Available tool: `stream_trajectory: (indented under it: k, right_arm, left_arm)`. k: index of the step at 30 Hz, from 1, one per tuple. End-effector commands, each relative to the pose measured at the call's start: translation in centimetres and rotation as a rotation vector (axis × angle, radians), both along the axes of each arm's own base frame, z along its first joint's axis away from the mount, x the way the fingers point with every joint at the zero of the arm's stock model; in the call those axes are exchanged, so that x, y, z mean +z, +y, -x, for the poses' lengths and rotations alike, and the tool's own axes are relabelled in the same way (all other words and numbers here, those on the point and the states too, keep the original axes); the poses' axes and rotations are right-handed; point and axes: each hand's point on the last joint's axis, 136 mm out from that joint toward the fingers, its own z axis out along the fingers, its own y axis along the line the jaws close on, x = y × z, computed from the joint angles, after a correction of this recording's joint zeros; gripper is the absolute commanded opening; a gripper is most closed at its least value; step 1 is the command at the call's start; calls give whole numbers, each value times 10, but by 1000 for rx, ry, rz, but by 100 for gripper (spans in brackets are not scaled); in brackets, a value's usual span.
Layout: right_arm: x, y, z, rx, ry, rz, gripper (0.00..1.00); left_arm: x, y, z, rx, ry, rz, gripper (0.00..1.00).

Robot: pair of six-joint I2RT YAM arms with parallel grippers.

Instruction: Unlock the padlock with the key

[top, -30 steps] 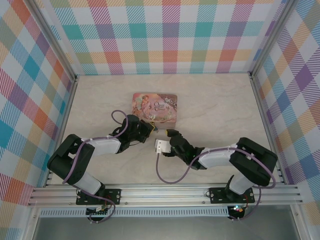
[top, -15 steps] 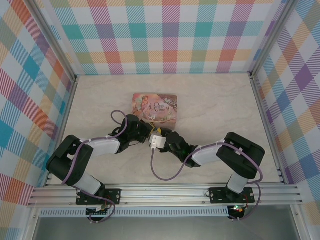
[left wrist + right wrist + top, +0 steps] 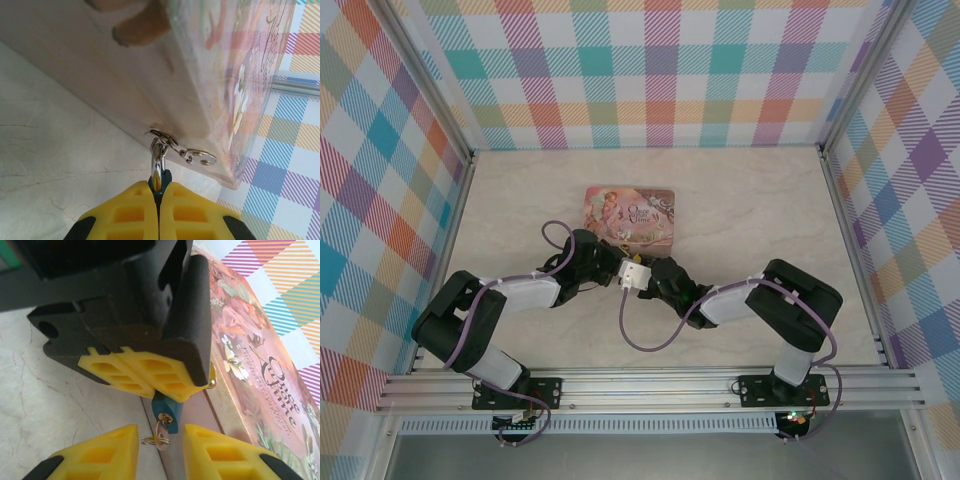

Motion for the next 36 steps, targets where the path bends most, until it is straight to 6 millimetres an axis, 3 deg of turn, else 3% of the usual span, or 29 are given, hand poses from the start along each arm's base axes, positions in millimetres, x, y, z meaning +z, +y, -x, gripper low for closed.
stream_trajectory:
  k: [1,23,32,36]
  right_arm:
    - [11,7,-8,-17,-13,-61,27]
    - [8,8,-22,-80,-27,-57,13]
    - [8,3,-27,-171,40,-133,1]
    - [8,-2,-27,-219,100,-193,0]
  left_arm:
    - [34,-11,-7,-23,-71,60,0]
    - [32,-11,-7,-29,-61,60,0]
    - [33,-12,-6,-29,-61,65,0]
    - [30,-11,-5,-28,-56,64,0]
